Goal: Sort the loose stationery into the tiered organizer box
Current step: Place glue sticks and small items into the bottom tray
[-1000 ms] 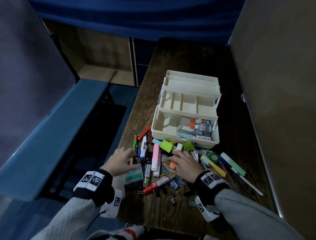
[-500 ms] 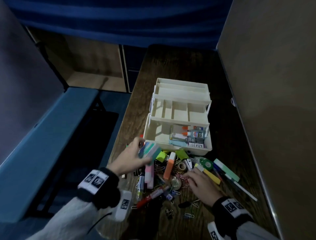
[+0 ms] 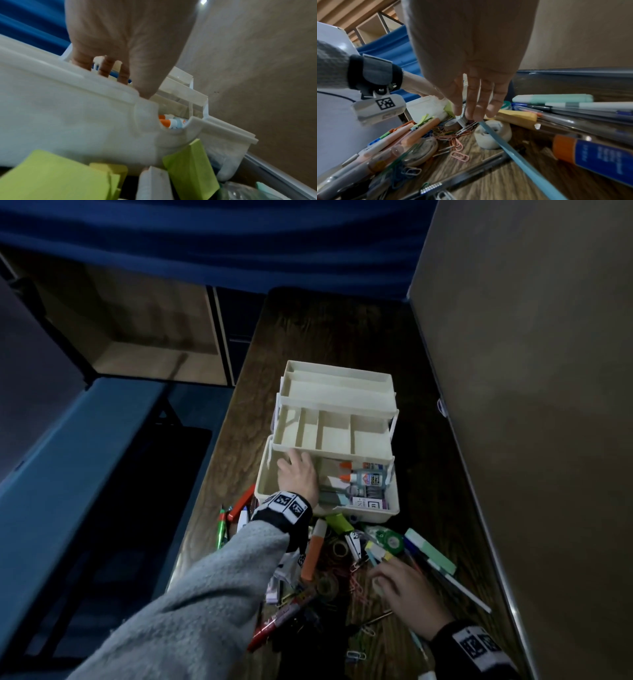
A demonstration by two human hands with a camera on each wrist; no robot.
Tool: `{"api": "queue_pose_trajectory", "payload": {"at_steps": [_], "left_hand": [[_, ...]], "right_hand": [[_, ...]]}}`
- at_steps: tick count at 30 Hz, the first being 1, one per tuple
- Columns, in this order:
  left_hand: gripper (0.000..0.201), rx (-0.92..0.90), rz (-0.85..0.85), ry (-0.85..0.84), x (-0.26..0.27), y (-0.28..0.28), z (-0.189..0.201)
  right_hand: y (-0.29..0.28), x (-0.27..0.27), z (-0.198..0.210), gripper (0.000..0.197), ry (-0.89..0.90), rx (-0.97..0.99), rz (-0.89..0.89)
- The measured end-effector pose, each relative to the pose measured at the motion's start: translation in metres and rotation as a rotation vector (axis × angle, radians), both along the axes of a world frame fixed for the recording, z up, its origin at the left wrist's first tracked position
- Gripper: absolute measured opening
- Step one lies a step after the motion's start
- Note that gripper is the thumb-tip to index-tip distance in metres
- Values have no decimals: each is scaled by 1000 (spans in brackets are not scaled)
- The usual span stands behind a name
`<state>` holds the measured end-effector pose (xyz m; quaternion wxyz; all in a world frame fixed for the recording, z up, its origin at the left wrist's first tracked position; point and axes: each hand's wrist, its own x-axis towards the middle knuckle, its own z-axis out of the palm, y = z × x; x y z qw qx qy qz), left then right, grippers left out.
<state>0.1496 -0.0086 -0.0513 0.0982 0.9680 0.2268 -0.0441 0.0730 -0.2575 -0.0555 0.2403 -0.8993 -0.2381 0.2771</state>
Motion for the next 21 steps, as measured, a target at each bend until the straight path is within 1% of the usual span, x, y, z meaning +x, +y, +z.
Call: {"api": "queue_pose_trajectory", "payload": {"at_steps": [2, 5, 8, 12, 14, 16, 18, 19, 21], "left_hand": [[40, -61, 67, 95, 2, 0, -3], [56, -203, 144, 277, 7, 9, -1], [64, -215, 161, 358, 15, 17, 4], [63, -160, 171, 303, 19, 23, -1], [64, -198, 177, 247, 21, 25, -4], [58, -270, 170, 172, 25, 23, -6], [49, -355, 163, 109, 26, 22, -8], [46, -392, 162, 82, 25, 22, -10], [45, -459, 168, 40, 22, 26, -13]], "right_hand": [[-1, 1, 2, 20, 16, -4, -6], [-2, 2, 1, 21, 15, 8, -24], [-2, 1, 1, 21, 7, 5, -30], [-4, 2, 3, 22, 12, -12, -48], [-4, 2, 4, 22, -5, -5, -50], [1, 1, 7, 23, -89, 34, -44], [10, 4, 10, 24, -233, 55, -5], [16, 7, 11, 25, -290, 46, 10], [28, 17, 12, 27, -340, 11, -9]]}}
